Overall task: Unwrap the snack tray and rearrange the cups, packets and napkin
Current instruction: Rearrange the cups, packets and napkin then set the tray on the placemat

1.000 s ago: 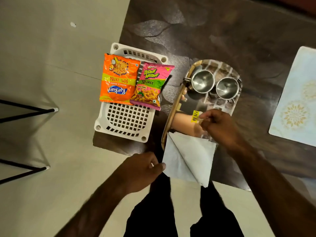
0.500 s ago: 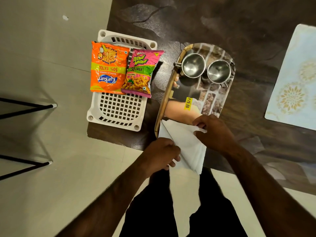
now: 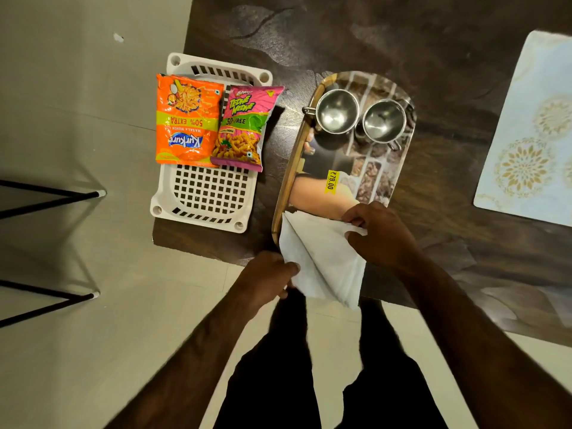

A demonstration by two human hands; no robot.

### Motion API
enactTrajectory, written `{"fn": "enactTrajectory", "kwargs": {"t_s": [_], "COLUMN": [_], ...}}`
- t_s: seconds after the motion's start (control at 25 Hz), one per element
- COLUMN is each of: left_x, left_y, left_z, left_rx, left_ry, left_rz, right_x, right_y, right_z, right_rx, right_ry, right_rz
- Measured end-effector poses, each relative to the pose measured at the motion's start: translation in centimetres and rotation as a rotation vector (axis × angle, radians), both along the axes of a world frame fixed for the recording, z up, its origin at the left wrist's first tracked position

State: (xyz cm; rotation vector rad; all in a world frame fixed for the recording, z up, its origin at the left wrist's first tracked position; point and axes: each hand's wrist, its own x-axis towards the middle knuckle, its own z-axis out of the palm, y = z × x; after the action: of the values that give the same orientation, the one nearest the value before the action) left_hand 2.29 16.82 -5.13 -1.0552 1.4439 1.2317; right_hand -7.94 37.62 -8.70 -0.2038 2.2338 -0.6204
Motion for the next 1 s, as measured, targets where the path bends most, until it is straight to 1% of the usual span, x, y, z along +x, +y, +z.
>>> {"fn": "enactTrajectory", "kwargs": {"t_s": [0.12,0.2,0.24,0.32,0.36,0.4,0.48,0.52,0.56,0.6,0.68,0.8,0.84,0.92,1.0], "left_x": [-0.7,-1.5,-1.9,-2.3,-2.2,-2.2,-1.5,-1.0,-0.7,-0.4,0.2,0.7,0.8,0.7,0.4], "left_y": [1.2,2.0,2.2,2.0,1.6,1.2,0.7,0.8,1.3,2.0,3.4,4.4,4.4,4.0,3.2], "left_z": [0.4,1.2,1.4,1.7,1.5,1.3,0.2,-0.4,-0.6,-0.9,-1.4,-1.9,-2.0,-2.0,-1.5], "left_rx": [0.053,0.088,0.117,0.172,0.145,0.029,-0.246,-0.313,-0.317,-0.296,-0.289,-0.421,-0.412,-0.295,-0.178], "left_ry": [0.174,0.269,0.289,0.293,0.298,0.304,0.287,0.265,0.248,0.25,0.25,0.29,0.308,0.287,0.279], "left_rz": [0.128,0.117,0.13,0.28,0.328,0.263,-0.089,-0.224,-0.295,-0.297,-0.211,-0.219,-0.19,-0.088,-0.053], "right_x": [0.1,0.1,0.1,0.3,0.3,0.4,0.4,0.5,0.6,0.7,1.4,3.0,3.3,3.5,3.3], "right_y": [0.1,-0.1,-0.2,-0.2,-0.2,-0.2,-0.1,-0.1,-0.1,-0.3,-0.7,-0.9,-0.9,-1.0,-1.2], "right_z": [0.1,0.3,0.3,0.4,0.6,0.7,0.6,0.4,0.2,0.1,-0.2,-0.6,-0.7,-1.0,-1.2], "right_rx": [0.011,0.017,0.025,0.04,0.037,0.025,0.015,0.019,0.021,0.022,0.009,-0.021,-0.033,-0.037,-0.064], "right_ry": [0.002,-0.017,-0.03,-0.056,-0.068,-0.077,-0.088,-0.089,-0.09,-0.101,-0.142,-0.196,-0.207,-0.238,-0.291], "right_rz": [0.004,-0.001,-0.01,-0.027,-0.032,-0.041,-0.068,-0.081,-0.098,-0.115,-0.155,-0.21,-0.248,-0.294,-0.33]}}
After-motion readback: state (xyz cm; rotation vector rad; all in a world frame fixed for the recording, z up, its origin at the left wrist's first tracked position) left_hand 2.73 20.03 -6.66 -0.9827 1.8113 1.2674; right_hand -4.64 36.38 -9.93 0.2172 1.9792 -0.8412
